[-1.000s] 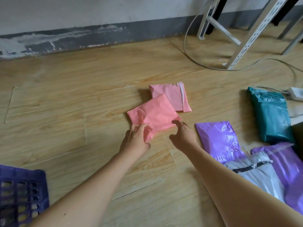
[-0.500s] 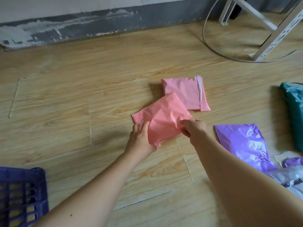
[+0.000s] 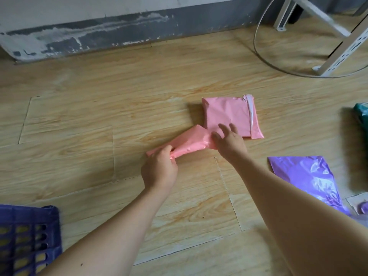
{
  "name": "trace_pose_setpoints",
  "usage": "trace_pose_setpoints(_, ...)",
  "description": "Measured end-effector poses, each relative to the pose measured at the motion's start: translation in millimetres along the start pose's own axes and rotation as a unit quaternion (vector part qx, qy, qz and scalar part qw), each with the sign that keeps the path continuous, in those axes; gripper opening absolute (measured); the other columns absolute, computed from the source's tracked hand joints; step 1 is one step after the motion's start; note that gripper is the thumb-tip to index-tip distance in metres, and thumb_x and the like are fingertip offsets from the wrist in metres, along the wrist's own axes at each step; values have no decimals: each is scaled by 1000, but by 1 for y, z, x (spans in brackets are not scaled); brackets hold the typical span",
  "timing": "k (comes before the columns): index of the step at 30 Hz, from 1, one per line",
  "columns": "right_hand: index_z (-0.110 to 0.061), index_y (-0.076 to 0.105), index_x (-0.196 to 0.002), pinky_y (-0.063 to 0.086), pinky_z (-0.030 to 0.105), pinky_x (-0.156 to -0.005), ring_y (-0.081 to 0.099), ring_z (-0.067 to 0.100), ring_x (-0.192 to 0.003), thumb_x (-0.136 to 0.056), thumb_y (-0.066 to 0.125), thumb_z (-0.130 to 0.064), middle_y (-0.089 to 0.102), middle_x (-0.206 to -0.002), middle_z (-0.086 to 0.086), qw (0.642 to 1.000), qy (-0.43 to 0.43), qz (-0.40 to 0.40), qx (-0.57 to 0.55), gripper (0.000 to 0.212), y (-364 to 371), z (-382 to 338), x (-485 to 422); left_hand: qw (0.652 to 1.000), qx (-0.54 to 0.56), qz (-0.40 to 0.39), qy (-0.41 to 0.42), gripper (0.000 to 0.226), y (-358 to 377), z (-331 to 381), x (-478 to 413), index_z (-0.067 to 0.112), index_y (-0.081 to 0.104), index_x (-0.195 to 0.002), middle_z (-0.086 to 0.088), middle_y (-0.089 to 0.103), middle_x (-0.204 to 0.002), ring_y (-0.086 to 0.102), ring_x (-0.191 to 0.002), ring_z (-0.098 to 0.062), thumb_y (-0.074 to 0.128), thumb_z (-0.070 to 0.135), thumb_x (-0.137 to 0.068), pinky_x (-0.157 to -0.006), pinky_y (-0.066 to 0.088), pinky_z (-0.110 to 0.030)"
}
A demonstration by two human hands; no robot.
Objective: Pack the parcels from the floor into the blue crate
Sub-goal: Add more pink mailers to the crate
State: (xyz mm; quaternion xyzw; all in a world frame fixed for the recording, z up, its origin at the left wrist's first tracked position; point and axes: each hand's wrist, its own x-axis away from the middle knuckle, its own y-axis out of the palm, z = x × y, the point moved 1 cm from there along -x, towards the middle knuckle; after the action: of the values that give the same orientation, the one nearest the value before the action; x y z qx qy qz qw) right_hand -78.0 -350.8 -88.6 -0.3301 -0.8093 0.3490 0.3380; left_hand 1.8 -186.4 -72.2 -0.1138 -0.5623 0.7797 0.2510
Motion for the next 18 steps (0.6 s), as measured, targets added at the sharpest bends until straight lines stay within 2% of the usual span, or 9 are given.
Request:
trace_pose_setpoints(3,-16,15,-151,32,47,-108,35,35,-136,-99,32,-39,9,-159,8,997,-44,-59,19,58,12,-5,-18,998,19,-1,-56,30,-2,-11,-5,25,57,-121,-4,66,-109,62,-95,-29,47,16,-94,-64,36,-28)
trace_pose_setpoints(6,-16,11,-151,30,49,-112,30,38,-138,-97,37,-45,13,-156,8,991,-36,-107,74,67,21,0,-24,995,54,-7,-88,24,-6,-18,-8,21,58,-116,-9,66,-107,60,-97,-34,49,22,-93,-67,35,-29)
trace_pose_setpoints(8,-18,2,-152,34,49,-110,33,38,-136,-94,44,-49,20,-154,12,984,-27,-113,136,78,23,4,-23,992,75,-13,-97,20,-9,-21,-8,18,60,-110,-10,66,-107,60,-98,-35,51,25,-93,-66,34,-29)
trace_pose_setpoints(10,-23,-4,-152,37,50,-107,40,39,-130,-93,44,-46,26,-151,17,980,-33,-120,157,80,26,5,-21,991,88,-16,-99,19,-12,-24,-8,16,60,-107,-10,67,-106,60,-97,-35,51,26,-93,-66,33,-29)
trace_pose_setpoints(12,-28,8,-150,39,52,-104,47,40,-121,-91,41,-31,33,-145,21,982,-39,-98,155,67,27,3,-23,989,101,-16,-102,17,-14,-26,-9,15,59,-103,-10,67,-105,60,-97,-35,52,26,-93,-66,34,-29)
trace_pose_setpoints(14,-20,32,-142,39,48,-104,41,36,-123,-88,46,-21,41,-134,19,988,-17,-18,152,56,22,-2,-26,986,121,-14,-110,14,-16,-28,-11,15,56,-91,-11,67,-101,59,-95,-35,53,28,-92,-65,36,-32)
trace_pose_setpoints(15,-19,37,-140,38,46,-104,35,35,-127,-87,49,-21,39,-135,17,983,-25,25,178,54,20,-6,-28,984,138,-12,-115,15,-16,-29,-12,16,53,-85,-12,67,-99,59,-92,-35,54,30,-91,-65,37,-33)
trace_pose_setpoints(16,-21,34,-143,34,47,-106,29,35,-131,-88,53,-23,32,-142,15,976,-37,38,209,59,17,-10,-29,980,160,-11,-121,17,-17,-29,-13,17,50,-81,-12,66,-96,60,-90,-35,55,31,-90,-66,39,-33)
trace_pose_setpoints(18,-32,8,-149,24,59,-109,16,39,-139,-85,59,-34,15,-153,11,976,-48,-20,210,82,22,-14,-35,966,219,-10,-140,16,-17,-30,-14,17,51,-80,-11,66,-94,60,-87,-33,59,28,-87,-67,44,-33)
